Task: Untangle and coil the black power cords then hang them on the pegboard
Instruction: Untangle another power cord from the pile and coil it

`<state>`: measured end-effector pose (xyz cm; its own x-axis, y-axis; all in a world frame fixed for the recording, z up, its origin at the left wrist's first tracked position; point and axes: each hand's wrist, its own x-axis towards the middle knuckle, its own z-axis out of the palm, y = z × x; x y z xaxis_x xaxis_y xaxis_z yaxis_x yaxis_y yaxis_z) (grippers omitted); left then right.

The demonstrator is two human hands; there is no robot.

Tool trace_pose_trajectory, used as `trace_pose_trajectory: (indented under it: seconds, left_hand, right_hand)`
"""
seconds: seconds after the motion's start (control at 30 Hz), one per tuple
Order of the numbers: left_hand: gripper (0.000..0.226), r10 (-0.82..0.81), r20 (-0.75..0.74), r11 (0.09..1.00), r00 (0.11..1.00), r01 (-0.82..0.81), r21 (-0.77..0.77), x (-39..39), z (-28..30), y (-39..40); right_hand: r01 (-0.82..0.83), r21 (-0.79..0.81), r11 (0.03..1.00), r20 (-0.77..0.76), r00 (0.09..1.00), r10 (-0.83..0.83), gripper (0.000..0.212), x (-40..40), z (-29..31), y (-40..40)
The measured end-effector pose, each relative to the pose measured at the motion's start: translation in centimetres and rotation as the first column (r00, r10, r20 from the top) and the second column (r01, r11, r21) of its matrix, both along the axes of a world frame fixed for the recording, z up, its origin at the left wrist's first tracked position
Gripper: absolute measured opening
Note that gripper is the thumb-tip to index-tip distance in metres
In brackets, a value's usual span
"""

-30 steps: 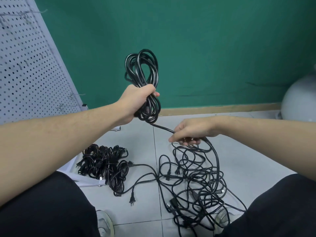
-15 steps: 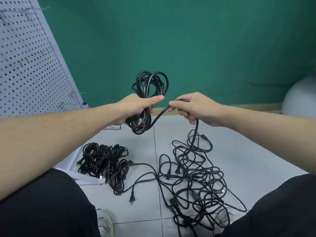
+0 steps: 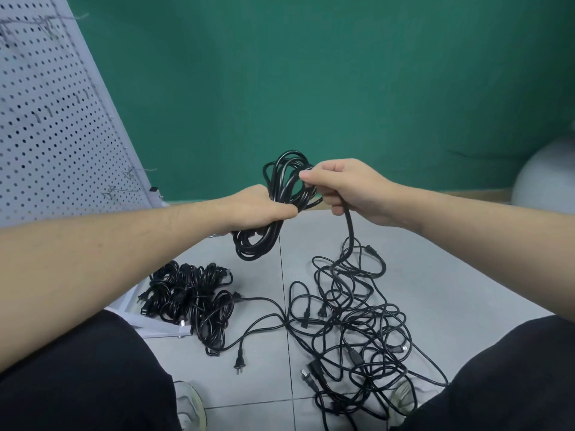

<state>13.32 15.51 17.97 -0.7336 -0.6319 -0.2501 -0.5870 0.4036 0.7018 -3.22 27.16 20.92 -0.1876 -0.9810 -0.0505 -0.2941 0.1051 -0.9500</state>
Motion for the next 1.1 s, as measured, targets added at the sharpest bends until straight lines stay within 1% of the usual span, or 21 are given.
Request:
trace_pose_trajectory:
  seconds: [0.03,0.1,0.13,0.2,0.27,0.3,0.33,0.37,0.4,0.43,0.57,0.63,0.7,0.77,0.8,0.87,0.93,0.97,1.0,1.03,1.1]
  left_hand:
    - [0.028,0.004,-0.015,1.000,1.000,-0.004,0.004,0.1,-0.1,0.0]
    - [0.036,0.008,-0.042,1.000,0.999,-0.008,0.013,0.2,-0.2,0.1]
    - [0.040,0.009,-0.051,1.000,0.999,-0.008,0.016,0.1,-0.2,0.0]
    - [0.037,0.005,-0.055,1.000,0.998,-0.004,0.024,0.0,-0.1,0.3]
    - [0.036,-0.009,-0.048,0.999,0.999,0.010,0.030,0.0,0.0,0.6]
    - [0.037,-0.023,-0.051,0.999,0.998,0.025,0.044,0.0,0.1,0.8]
    - [0.036,-0.034,-0.060,0.997,0.998,0.037,0.063,-0.1,0.1,1.0]
    - [0.036,-0.035,-0.070,0.996,0.997,0.040,0.082,-0.1,0.3,1.2]
    - [0.037,-0.027,-0.079,0.994,0.997,0.034,0.100,-0.2,0.4,1.3]
    - [0.039,-0.009,-0.096,0.993,0.995,0.020,0.120,-0.2,0.6,1.4]
    - [0.031,0.104,-0.182,0.978,0.978,-0.067,0.199,0.0,0.6,1.5]
    - [0.030,0.101,-0.204,0.975,0.974,-0.057,0.214,-0.1,0.4,1.9]
    - [0.036,0.083,-0.259,0.971,0.962,-0.020,0.237,-0.5,0.0,2.1]
    - [0.032,0.092,-0.304,0.963,0.948,-0.007,0.269,-0.8,-0.1,2.6]
    - [0.029,0.087,-0.314,0.963,0.945,0.000,0.268,-1.0,0.0,2.9]
    - [0.024,0.067,-0.338,0.966,0.939,0.024,0.257,-1.2,0.3,3.3]
    - [0.027,0.070,-0.371,0.962,0.926,0.035,0.269,-1.4,0.6,3.4]
    - [0.026,0.080,-0.382,0.960,0.921,0.032,0.277,-1.5,0.7,3.3]
    - [0.022,0.081,-0.378,0.963,0.922,0.026,0.269,-1.6,0.7,3.3]
    - [0.020,0.070,-0.358,0.970,0.931,0.020,0.241,-1.5,0.7,3.4]
    - [0.027,0.054,-0.322,0.984,0.945,0.005,0.179,-1.3,0.4,3.4]
  right_hand:
    - [-0.012,-0.007,1.000,0.009,1.000,0.012,0.017,-0.2,0.0,0.1]
    - [0.008,-0.035,0.999,-0.011,1.000,-0.008,0.010,-0.5,-0.2,0.1]
    - [0.052,-0.068,0.996,-0.043,0.998,-0.055,0.009,-0.7,-0.3,0.1]
    - [0.159,-0.196,0.968,-0.148,0.971,-0.189,0.009,-1.2,-0.5,-0.1]
    - [0.203,-0.312,0.928,-0.308,0.903,-0.301,0.024,-1.8,-0.7,-0.3]
    - [0.213,-0.327,0.921,-0.367,0.869,-0.332,0.037,-1.9,-0.8,-0.3]
    - [0.227,-0.320,0.920,-0.394,0.851,-0.347,0.049,-1.9,-0.9,-0.2]
    - [0.234,-0.307,0.922,-0.404,0.845,-0.349,0.056,-1.9,-0.9,-0.2]
    - [0.230,-0.299,0.926,-0.406,0.848,-0.341,0.057,-2.0,-0.9,-0.2]
    - [0.216,-0.294,0.931,-0.394,0.861,-0.323,0.051,-2.1,-0.8,-0.2]
    - [0.187,-0.278,0.942,-0.250,0.933,-0.259,0.018,-2.2,-0.6,-0.4]
    - [0.228,-0.308,0.924,-0.188,0.937,-0.295,0.013,-2.1,-0.8,-0.6]
    - [0.289,-0.341,0.895,-0.142,0.925,-0.353,0.013,-1.7,-1.2,-0.9]
    - [0.349,-0.363,0.864,-0.044,0.920,-0.390,0.005,-0.8,-1.5,-1.0]
    - [0.391,-0.367,0.844,-0.003,0.907,-0.422,0.006,-0.4,-1.6,-1.1]
    - [0.481,-0.305,0.822,0.066,0.872,-0.485,0.035,0.1,-1.4,-1.2]
    - [0.505,-0.168,0.847,0.171,0.861,-0.479,0.062,0.1,-1.1,-1.5]
    - [0.490,-0.096,0.866,0.242,0.856,-0.457,0.071,0.1,-1.0,-1.6]
    - [0.468,-0.045,0.882,0.317,0.844,-0.432,0.074,0.0,-1.0,-1.6]
    - [0.445,-0.019,0.896,0.385,0.830,-0.404,0.072,0.1,-0.9,-1.6]
    - [0.402,-0.010,0.916,0.468,0.811,-0.351,0.069,0.4,-0.9,-1.7]
